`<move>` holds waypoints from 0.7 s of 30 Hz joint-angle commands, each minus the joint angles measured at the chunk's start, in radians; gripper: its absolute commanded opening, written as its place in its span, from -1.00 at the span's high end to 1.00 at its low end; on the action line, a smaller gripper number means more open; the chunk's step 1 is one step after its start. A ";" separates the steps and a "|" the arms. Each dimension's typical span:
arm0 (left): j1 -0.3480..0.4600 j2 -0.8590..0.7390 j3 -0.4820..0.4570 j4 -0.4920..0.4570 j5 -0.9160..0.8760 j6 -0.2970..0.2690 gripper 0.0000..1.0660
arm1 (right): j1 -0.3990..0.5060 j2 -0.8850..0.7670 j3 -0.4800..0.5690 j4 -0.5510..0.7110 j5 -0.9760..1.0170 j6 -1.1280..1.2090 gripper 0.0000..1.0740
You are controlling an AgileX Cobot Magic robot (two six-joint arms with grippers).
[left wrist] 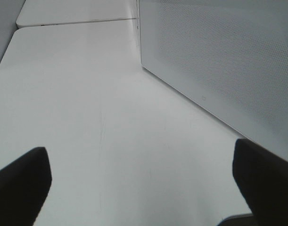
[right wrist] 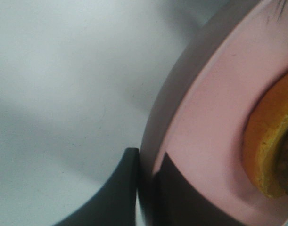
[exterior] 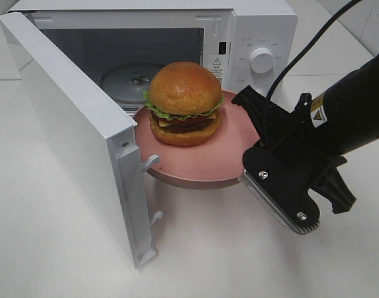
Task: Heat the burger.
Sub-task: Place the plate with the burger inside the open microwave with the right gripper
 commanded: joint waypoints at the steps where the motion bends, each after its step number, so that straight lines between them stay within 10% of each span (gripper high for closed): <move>1: -0.006 -0.011 0.000 -0.004 -0.009 -0.009 -0.83 | 0.010 0.033 -0.050 -0.006 -0.091 0.025 1.00; 21: -0.006 -0.011 0.000 -0.004 -0.009 -0.009 -0.83 | 0.010 0.232 -0.241 -0.011 -0.076 0.044 1.00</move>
